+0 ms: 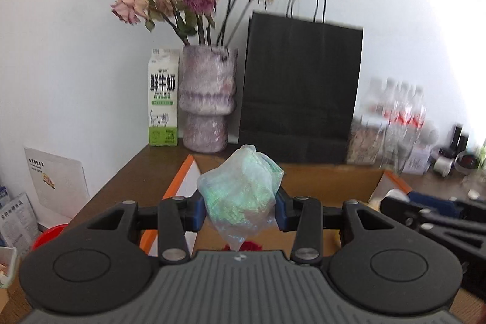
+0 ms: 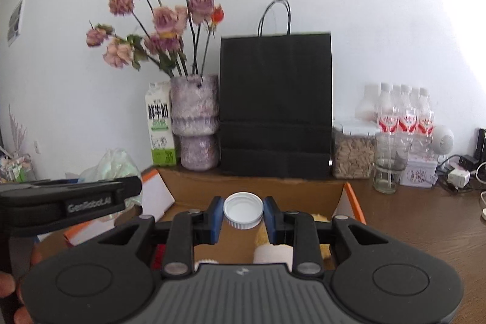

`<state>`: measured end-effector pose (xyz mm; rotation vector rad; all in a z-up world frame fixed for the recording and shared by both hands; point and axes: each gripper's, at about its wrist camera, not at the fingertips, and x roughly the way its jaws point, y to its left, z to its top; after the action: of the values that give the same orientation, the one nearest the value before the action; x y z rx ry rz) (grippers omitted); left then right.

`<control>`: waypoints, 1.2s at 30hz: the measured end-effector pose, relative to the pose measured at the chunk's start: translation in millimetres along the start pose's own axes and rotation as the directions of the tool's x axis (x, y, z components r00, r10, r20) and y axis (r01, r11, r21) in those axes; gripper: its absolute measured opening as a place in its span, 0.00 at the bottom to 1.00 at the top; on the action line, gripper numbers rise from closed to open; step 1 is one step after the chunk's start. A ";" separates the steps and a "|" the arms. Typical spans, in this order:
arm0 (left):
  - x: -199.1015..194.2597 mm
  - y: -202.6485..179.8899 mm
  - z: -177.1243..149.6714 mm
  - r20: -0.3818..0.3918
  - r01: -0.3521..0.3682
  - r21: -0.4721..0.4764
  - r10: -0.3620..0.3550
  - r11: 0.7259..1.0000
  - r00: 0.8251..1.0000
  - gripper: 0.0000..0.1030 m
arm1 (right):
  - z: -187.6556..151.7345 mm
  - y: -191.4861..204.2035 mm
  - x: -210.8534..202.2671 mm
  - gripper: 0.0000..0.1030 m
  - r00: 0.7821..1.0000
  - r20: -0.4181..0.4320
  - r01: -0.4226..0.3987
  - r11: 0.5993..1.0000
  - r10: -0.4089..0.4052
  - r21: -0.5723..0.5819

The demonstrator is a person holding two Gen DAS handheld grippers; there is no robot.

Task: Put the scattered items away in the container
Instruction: 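Carry the cap over the box while the left gripper carries the pale green bag there, then open both grippers to drop the white cap and green bag into the box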

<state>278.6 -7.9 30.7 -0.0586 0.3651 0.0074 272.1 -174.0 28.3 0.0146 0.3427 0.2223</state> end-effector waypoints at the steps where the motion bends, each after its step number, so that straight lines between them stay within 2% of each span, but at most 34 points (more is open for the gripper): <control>1: 3.2 1.4 -3.0 -0.011 -0.003 0.000 0.003 1.000 1.000 0.42 | -3.3 -2.4 3.9 0.26 1.000 -0.015 0.004 1.000 -0.004 0.004; 4: 7.3 4.8 -6.5 -0.028 -0.008 -0.005 0.008 1.000 1.000 0.42 | -9.8 -9.9 10.5 0.26 0.999 -0.040 0.005 1.000 -0.004 0.029; 10: 7.6 4.2 -11.4 -0.037 -0.019 0.003 0.019 1.000 0.999 0.42 | -16.1 -9.8 10.1 0.26 0.999 -0.039 0.012 1.000 -0.011 0.026; 33: 6.9 2.2 -13.0 -0.036 -0.001 0.015 0.001 1.000 0.999 0.43 | -16.8 -9.3 10.0 0.26 0.999 -0.045 0.010 1.000 -0.009 0.026; 35: 7.3 1.7 -13.0 -0.036 0.001 0.018 0.000 1.000 0.999 0.45 | -17.4 -9.2 10.3 0.26 0.999 -0.047 0.011 1.000 -0.010 0.025; 36: 7.3 1.2 -13.1 -0.038 0.001 0.021 0.000 1.000 0.999 0.51 | -17.5 -9.4 10.5 0.26 0.999 -0.048 0.011 1.000 -0.010 0.026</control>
<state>280.7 -7.5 15.8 -0.0384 0.4032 0.0024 277.9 -181.2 7.8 0.0333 0.3931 0.2082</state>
